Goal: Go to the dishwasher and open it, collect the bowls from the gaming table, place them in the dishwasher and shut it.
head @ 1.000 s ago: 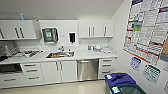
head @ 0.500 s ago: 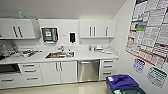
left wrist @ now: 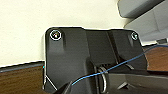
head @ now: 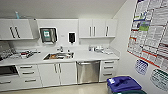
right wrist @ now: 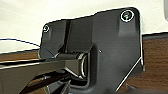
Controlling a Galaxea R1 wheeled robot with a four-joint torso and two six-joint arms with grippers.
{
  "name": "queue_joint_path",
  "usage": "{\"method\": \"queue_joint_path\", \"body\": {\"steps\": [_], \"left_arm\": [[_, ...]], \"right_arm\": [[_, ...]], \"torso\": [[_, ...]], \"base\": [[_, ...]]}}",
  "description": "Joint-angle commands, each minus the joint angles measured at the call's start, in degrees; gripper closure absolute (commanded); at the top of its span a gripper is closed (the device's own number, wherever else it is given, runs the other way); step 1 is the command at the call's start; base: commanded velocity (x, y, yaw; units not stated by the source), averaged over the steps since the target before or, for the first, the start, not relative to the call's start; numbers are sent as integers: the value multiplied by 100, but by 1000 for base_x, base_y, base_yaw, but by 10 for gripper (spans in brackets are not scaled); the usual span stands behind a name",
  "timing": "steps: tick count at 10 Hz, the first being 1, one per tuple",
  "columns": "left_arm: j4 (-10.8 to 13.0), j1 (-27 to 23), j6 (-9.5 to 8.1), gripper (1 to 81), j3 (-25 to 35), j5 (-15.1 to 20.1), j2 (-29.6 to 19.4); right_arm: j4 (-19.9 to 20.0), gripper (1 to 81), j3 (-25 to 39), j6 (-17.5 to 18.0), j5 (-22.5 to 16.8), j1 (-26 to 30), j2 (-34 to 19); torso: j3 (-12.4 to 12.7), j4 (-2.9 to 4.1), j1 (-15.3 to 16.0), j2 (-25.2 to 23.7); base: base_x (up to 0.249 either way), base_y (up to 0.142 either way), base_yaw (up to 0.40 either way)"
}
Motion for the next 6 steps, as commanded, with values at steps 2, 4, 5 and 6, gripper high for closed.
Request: {"method": "queue_joint_path", "body": {"steps": [2, 4, 5, 6], "left_arm": [[11, -323, -31, 10, 47, 248, -93], [-24, -323, -31, 10, 47, 239, -111], [-24, -323, -31, 10, 47, 239, -119], [-33, -323, -31, 10, 47, 239, -128]], "right_arm": [[-30, 10, 37, -9, -315, 354, -132], [-21, 10, 28, -9, -315, 354, -132], [-21, 10, 19, -9, -315, 354, -123], [-21, 10, 19, -9, -315, 354, -123]], "torso": [[0, 0, 0, 0], [0, 0, 0, 0], [0, 0, 0, 0], [0, 0, 0, 0]], "base": [[125, 0, 0], [135, 0, 0], [138, 0, 0], [138, 0, 0]]}}
